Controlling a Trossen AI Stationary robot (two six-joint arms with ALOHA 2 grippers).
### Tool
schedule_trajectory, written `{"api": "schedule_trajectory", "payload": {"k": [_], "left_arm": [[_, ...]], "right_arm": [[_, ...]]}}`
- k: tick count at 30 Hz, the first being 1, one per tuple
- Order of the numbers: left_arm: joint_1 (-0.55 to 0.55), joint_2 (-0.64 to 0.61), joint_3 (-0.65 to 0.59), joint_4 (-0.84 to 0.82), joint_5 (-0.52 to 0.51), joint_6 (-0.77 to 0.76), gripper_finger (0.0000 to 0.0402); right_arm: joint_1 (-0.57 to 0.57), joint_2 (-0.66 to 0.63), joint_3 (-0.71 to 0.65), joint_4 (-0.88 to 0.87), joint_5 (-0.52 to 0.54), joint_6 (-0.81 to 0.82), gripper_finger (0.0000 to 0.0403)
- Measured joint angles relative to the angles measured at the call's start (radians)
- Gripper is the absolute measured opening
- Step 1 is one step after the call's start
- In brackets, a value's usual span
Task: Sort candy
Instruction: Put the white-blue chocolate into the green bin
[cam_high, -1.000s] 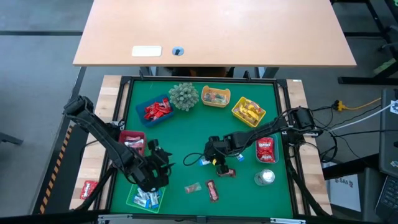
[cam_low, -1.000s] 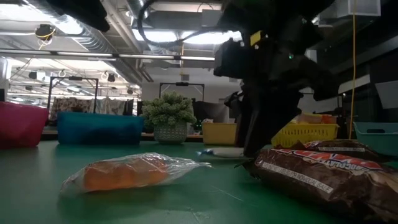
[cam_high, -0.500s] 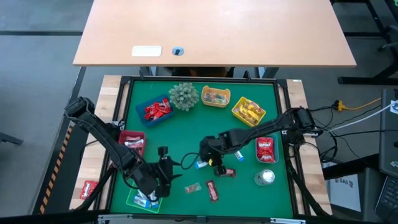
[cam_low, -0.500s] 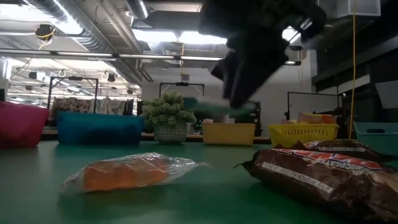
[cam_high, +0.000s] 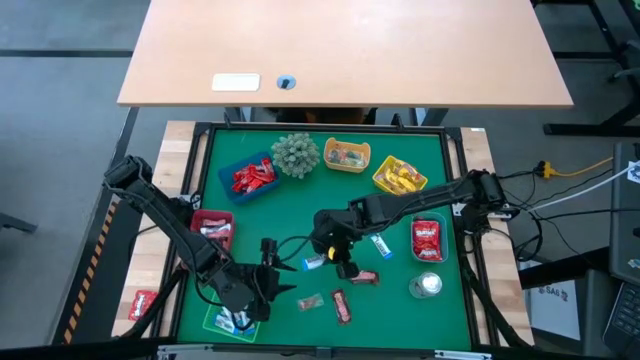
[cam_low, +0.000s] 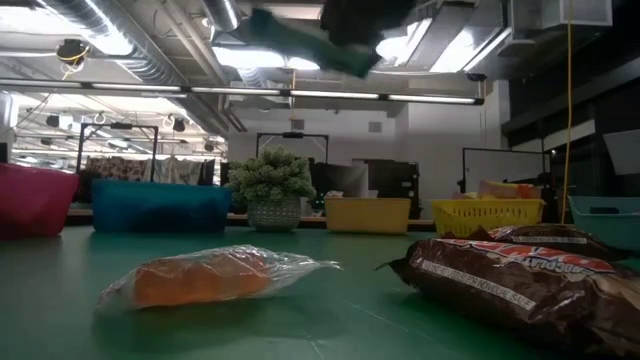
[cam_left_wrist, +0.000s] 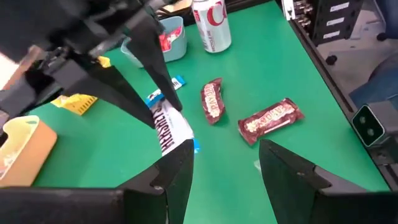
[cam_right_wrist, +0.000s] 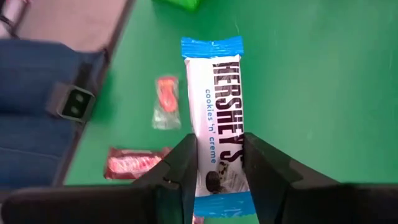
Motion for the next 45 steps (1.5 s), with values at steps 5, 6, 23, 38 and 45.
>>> {"api": "schedule_trajectory", "payload": {"k": [5,6,23,38,45], "left_arm": [[0.018,0.0,0.0,0.006,-0.016,0.094,0.0169],[0.022,0.0,0.0,0.008,-0.025,0.127,0.0169],[0.083,0.0,0.0,0.011,-0.017,0.308,0.0169],[0.09,0.0,0.0,0.011,-0.021,0.306,0.014],[0.09,0.0,0.0,0.011,-0.023,0.305,0.0076]], "right_arm": [[-0.02,0.0,0.032,0.018,-0.058,0.057,0.0113],[-0.025,0.0,0.032,0.027,-0.072,0.072,0.0113],[-0.051,0.0,0.032,0.105,-0.199,0.266,0.0113],[-0.05,0.0,0.032,0.22,-0.223,0.27,0.0113],[-0.05,0.0,0.032,0.219,-0.223,0.266,0.0113]]}}
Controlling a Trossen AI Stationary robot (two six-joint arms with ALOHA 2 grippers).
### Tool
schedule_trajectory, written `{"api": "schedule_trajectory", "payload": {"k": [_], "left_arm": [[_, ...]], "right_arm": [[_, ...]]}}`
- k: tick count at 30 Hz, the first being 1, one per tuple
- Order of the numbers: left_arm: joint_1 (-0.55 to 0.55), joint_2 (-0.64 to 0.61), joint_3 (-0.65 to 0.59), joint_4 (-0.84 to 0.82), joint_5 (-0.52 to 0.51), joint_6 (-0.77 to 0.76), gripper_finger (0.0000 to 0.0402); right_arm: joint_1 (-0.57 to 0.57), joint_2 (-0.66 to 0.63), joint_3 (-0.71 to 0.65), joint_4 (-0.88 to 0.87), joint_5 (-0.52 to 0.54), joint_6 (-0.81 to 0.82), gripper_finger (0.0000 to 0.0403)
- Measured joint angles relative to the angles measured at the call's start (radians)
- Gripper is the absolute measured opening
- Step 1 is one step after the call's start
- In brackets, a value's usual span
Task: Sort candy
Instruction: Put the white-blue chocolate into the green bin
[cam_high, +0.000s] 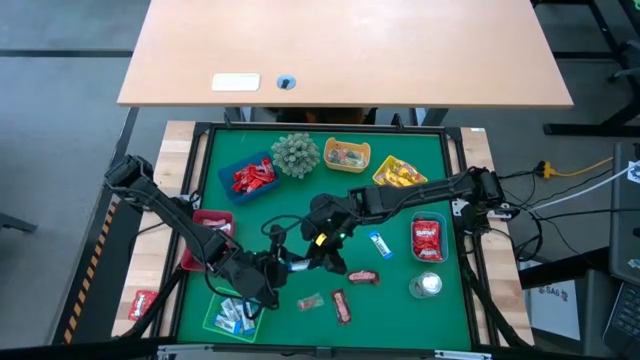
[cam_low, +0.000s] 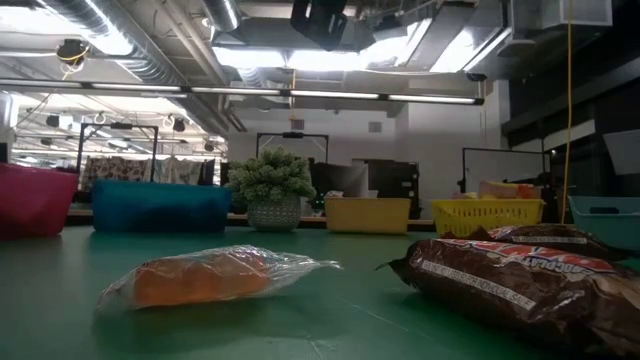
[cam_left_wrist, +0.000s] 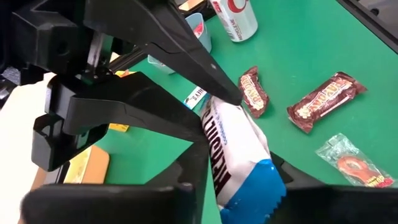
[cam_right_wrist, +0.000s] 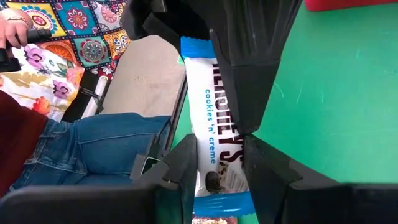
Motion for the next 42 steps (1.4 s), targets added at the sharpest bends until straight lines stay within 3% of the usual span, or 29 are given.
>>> {"api": "schedule_trajectory", "payload": {"k": [9,18,23,31,36,42], "left_arm": [[0.0,0.0,0.0,-0.004,0.005,-0.001,0.0015],[0.0,0.0,0.0,-0.002,0.007,-0.003,0.0017],[0.0,0.0,0.0,-0.005,0.037,-0.056,0.0017],[-0.022,0.0,0.0,-0.093,0.363,-0.366,0.0018],[-0.068,0.0,0.0,-0.249,0.594,-0.694,0.0018],[-0.138,0.0,0.0,-0.357,0.798,-1.053,0.0018]], "right_arm": [[0.001,0.0,0.0,-0.005,0.019,0.0,0.0113],[0.001,0.0,0.0,-0.006,0.018,-0.001,0.0118],[0.0,0.0,0.0,-0.01,0.018,-0.001,0.016],[-0.001,0.0,0.0,-0.111,0.021,-0.009,0.0218],[0.009,0.0,-0.003,-0.223,0.043,-0.05,0.022],[0.045,0.0,-0.003,-0.282,0.162,-0.096,0.021]]}}
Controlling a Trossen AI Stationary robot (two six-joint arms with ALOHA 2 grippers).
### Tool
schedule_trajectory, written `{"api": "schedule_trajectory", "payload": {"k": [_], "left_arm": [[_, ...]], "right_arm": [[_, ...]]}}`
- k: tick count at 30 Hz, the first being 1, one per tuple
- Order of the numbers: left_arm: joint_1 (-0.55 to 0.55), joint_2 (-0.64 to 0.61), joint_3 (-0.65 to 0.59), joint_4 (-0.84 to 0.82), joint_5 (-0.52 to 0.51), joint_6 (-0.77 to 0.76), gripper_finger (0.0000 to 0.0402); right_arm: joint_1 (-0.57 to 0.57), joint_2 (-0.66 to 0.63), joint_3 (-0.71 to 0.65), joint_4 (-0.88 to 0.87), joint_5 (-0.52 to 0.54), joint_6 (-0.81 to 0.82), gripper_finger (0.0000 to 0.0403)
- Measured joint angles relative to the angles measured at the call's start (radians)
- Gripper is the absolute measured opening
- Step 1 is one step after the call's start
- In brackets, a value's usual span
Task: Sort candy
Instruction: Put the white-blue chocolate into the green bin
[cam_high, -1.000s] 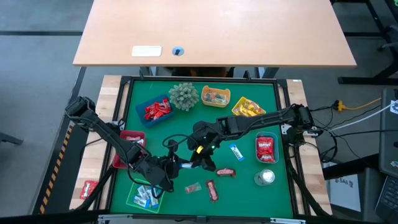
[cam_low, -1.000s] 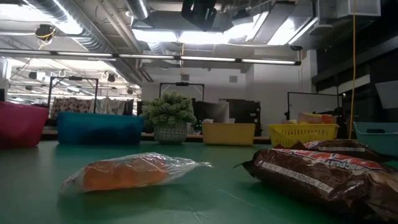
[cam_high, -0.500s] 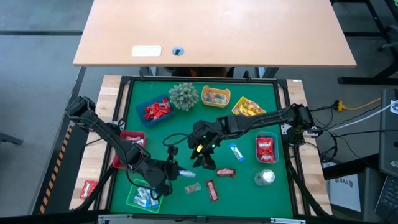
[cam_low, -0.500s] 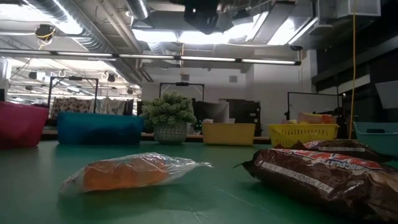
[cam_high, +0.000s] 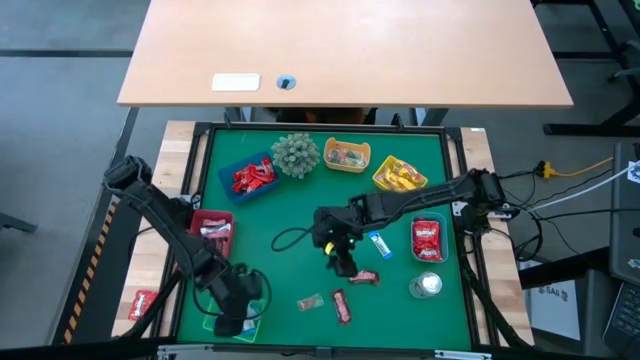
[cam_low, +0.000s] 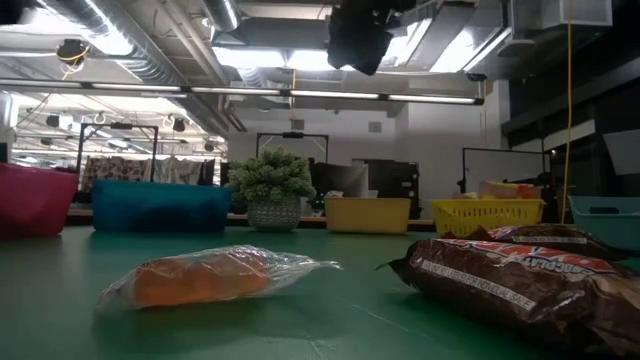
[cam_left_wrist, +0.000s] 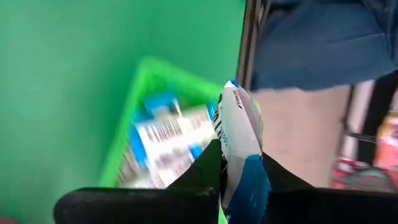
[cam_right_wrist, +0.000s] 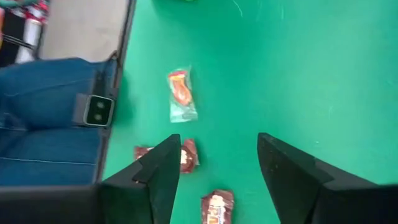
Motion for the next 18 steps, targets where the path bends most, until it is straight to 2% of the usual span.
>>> {"api": "schedule_trajectory", "payload": {"k": [3,11,15,18], "left_arm": [[-0.042,0.0,0.0,-0.02,0.045,-0.151,0.0018],[-0.103,0.0,0.0,-0.118,0.037,-0.509,0.0018],[-0.115,0.0,0.0,-0.167,0.039,-0.606,0.0024],[-0.117,0.0,0.0,-0.192,0.041,-0.647,0.0045]], "right_arm": [[0.021,0.0,0.0,-0.026,0.042,-0.017,0.0207],[0.058,0.0,0.0,-0.196,0.15,-0.051,0.0207],[0.063,0.0,0.0,-0.31,0.195,-0.072,0.0207],[0.063,0.0,0.0,-0.379,0.223,-0.073,0.0207]]}}
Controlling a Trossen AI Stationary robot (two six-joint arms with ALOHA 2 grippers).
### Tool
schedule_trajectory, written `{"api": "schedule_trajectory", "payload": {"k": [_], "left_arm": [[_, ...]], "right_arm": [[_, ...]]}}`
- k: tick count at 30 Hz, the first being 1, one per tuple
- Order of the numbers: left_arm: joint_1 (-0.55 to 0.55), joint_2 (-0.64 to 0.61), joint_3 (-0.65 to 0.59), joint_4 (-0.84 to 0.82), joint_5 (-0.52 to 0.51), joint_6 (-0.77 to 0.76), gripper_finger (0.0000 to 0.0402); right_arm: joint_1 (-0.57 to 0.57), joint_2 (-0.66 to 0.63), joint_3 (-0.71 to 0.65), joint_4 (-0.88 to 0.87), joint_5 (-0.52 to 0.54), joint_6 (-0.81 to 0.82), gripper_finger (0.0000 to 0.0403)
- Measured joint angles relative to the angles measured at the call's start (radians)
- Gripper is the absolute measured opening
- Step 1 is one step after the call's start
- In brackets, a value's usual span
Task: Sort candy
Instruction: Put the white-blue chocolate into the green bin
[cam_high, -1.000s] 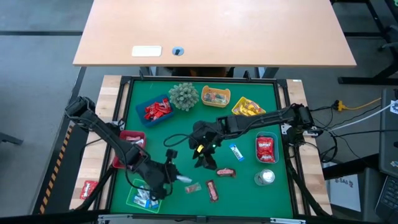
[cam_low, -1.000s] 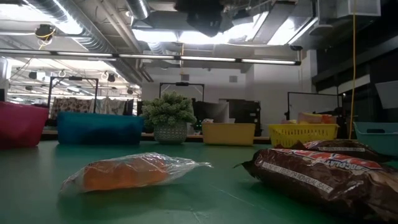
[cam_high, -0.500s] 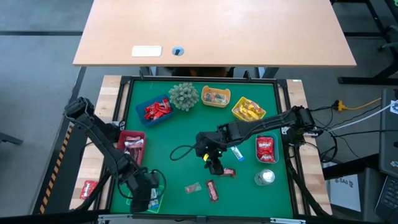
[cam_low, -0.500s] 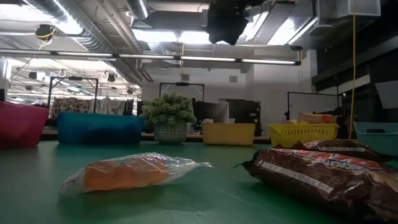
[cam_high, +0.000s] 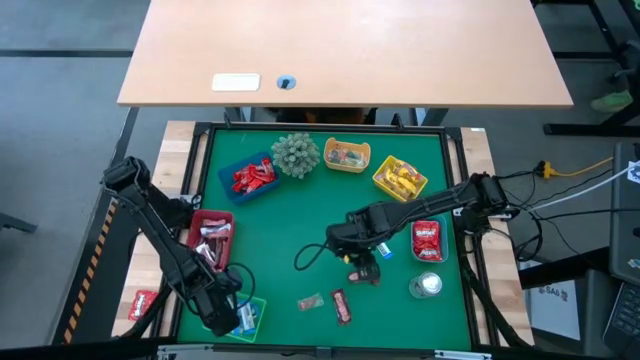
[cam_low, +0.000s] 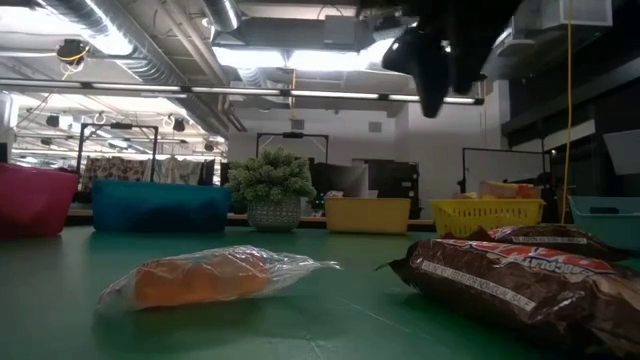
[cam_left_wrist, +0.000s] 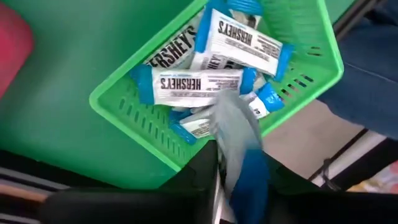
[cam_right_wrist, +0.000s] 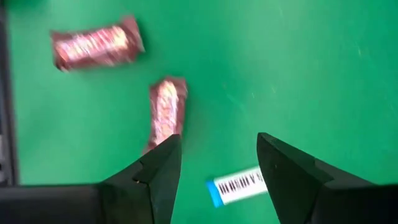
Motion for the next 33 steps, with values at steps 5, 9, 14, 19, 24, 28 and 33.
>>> {"api": "schedule_trajectory", "payload": {"k": [5,9,14,19,24,28,33], "left_arm": [[0.0,0.0,0.0,-0.006,-0.001,-0.029,0.0092],[0.0,0.0,0.0,-0.005,-0.023,-0.03,0.0122],[0.003,0.0,0.0,0.023,-0.099,-0.028,0.0134],[0.021,0.0,0.0,0.076,-0.197,0.012,0.0135],[0.055,0.0,0.0,0.14,-0.29,0.114,0.0135],[0.096,0.0,0.0,0.202,-0.382,0.212,0.0135],[0.146,0.0,0.0,0.275,-0.422,0.312,0.0135]], "right_arm": [[0.005,0.0,0.0,-0.107,0.048,-0.023,0.0207],[0.027,-0.016,-0.037,-0.13,0.117,-0.029,0.0207],[0.041,-0.118,-0.22,-0.101,0.16,0.013,0.0207],[0.034,-0.259,-0.444,0.023,0.18,0.15,0.0207],[0.037,-0.345,-0.596,0.141,0.183,0.286,0.0207],[0.036,-0.35,-0.68,0.263,0.183,0.325,0.0207],[0.036,-0.342,-0.778,0.48,0.184,0.346,0.0207]]}}
